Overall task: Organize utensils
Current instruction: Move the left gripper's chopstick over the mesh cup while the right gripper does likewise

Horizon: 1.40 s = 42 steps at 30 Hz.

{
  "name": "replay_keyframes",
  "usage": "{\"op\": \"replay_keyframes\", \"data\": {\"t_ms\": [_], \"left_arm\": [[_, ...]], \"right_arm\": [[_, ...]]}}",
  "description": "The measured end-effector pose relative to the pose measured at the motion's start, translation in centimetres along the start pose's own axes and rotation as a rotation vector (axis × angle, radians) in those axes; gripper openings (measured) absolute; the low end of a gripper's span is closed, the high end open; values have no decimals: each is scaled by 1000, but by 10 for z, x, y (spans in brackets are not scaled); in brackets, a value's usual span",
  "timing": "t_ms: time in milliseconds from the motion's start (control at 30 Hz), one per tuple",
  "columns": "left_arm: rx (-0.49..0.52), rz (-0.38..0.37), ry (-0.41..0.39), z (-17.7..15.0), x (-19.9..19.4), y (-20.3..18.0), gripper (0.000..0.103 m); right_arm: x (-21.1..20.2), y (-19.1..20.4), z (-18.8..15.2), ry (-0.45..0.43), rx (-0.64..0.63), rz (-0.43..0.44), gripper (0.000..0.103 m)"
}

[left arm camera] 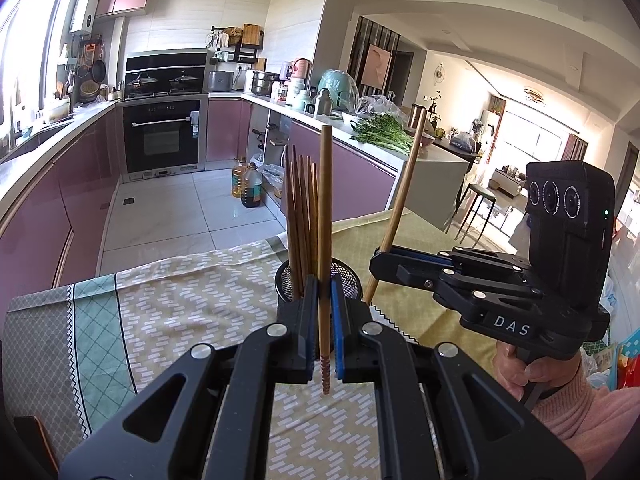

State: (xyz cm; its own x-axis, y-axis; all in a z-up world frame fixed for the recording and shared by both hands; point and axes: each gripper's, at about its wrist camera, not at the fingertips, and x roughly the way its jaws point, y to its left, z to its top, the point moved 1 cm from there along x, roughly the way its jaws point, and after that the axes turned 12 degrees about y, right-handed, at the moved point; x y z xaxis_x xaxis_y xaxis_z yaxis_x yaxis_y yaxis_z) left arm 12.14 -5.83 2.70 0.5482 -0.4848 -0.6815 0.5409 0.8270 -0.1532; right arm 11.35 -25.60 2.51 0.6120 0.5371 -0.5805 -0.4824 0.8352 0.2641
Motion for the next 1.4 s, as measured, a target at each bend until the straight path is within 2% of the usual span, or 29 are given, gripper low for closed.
{"op": "replay_keyframes", "data": {"t_ms": [1400], "left_arm": [[23, 8, -34, 10, -7, -3, 7]], "right_arm": [[-5, 0, 15, -22, -19, -2, 6]]}}
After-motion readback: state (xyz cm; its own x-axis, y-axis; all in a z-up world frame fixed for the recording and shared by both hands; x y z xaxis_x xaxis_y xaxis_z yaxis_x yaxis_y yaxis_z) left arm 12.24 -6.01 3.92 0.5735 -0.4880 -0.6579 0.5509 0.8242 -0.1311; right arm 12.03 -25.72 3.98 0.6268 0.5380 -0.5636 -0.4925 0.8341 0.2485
